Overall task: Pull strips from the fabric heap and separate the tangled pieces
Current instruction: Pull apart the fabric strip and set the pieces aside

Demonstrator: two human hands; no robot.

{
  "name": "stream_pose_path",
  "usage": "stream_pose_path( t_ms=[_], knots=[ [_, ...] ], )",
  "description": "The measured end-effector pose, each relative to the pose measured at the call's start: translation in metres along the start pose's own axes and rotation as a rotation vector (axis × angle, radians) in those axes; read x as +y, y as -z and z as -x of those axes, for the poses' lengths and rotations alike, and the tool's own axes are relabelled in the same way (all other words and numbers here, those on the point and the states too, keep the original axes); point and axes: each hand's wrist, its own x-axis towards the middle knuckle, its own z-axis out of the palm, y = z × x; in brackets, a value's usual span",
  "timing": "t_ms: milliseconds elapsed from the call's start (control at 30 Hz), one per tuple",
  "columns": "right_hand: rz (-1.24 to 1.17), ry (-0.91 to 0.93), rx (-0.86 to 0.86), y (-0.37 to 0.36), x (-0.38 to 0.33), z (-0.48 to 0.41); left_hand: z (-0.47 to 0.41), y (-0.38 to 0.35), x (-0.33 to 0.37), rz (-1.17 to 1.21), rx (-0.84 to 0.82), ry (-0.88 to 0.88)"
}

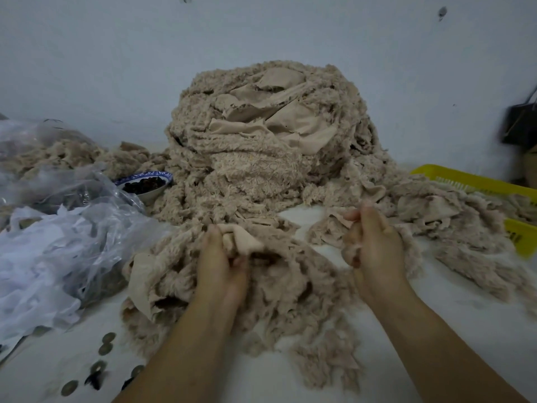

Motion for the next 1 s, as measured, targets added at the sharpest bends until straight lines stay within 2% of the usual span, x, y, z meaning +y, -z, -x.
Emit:
stream_pose_path(
  t_ms=[67,167,233,433,633,767,900,1000],
  knots=[
    [0.225,-0.006,-0.035,0.004,0.008,0.000,0.008,-0.006,-0.010,-0.042,-0.130,0.111],
    [0.685,0.075,-0.207,0.000,0.022,0.008,0.017,-0.012,-0.017,-0.083,-0.273,0.206],
    [0.776,0.213,-0.266,0.003,0.026,0.005,0.016,-0.008,-0.009,-0.077,-0.315,0.226],
    [0.874,0.267,-0.471,-0.009,0.029,0.010,0.016,0.000,-0.006,-0.211,-0.437,0.248],
    [0.915,0.248,-0.479,-0.003,0.026,0.009,0.016,-0.002,0.004,-0.171,-0.393,0.303],
    [0.819,0.154,-0.410,0.009,0.018,0.001,0.011,0.000,0.013,-0.062,-0.299,0.328],
    [0.694,0.095,-0.237,0.016,0.014,-0.005,0.001,0.003,0.015,-0.064,-0.168,0.126],
    [0.649,0.036,-0.131,0.019,0.013,-0.009,0.000,0.002,0.016,-0.061,-0.260,0.058]
  ],
)
